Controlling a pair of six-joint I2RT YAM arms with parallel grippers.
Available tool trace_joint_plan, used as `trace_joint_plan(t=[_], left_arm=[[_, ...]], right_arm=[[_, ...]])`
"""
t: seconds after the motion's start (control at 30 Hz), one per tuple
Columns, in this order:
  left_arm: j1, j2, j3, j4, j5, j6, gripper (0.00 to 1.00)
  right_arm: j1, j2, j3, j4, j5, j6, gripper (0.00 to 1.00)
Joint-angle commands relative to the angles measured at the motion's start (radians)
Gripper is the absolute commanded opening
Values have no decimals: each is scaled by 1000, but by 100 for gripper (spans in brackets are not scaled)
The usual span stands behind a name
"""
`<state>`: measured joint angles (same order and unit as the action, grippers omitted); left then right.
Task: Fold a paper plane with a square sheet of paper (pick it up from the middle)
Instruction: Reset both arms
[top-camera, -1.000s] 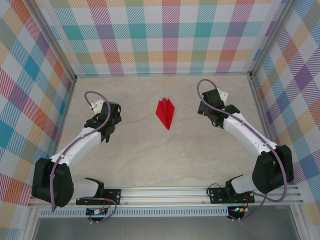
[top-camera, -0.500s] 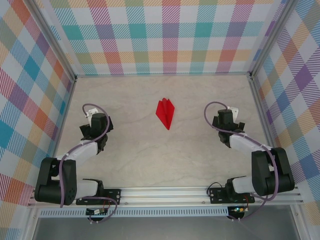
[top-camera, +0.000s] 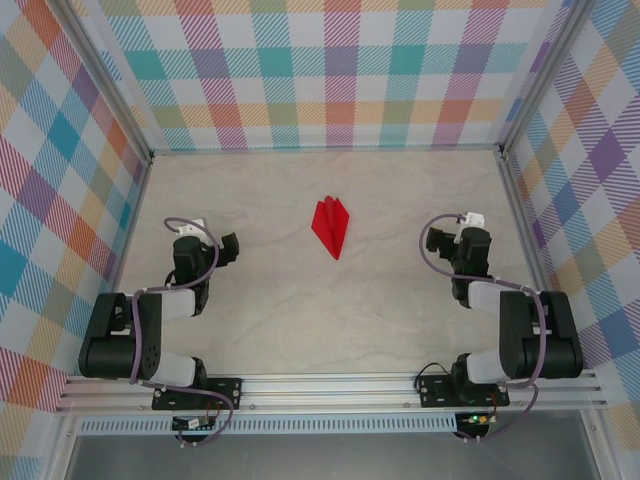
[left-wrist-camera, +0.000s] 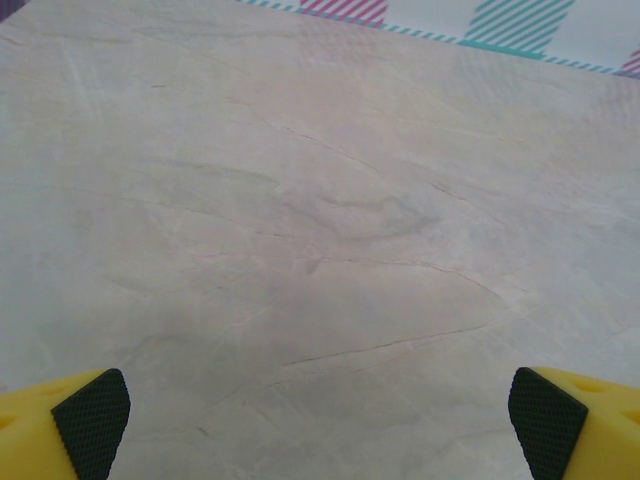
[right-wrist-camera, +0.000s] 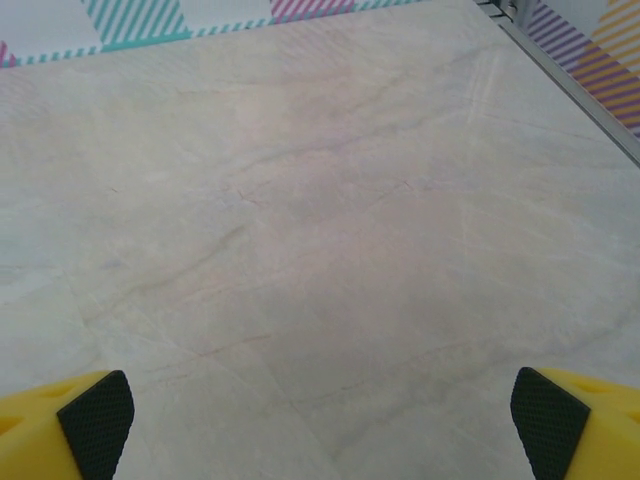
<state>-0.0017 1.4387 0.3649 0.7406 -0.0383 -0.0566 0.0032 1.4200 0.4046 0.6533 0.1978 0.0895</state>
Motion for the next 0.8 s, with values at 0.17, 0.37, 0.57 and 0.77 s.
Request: trace_joint_plan(t=[0.17, 0.37, 0.57, 0.77], left_arm=[[2, 103, 1, 152, 39, 32, 100], [-42, 129, 48, 86, -3, 74, 100], [-60, 129, 55, 72, -36, 83, 100], [-63, 129, 60, 62, -31, 90, 100]], right_arm=[[-2, 99, -9, 178, -149, -43, 100], [-1, 103, -7, 180, -149, -47, 100], [0, 103, -7, 179, -148, -48, 100], [0, 103, -6, 178, -149, -48, 100]])
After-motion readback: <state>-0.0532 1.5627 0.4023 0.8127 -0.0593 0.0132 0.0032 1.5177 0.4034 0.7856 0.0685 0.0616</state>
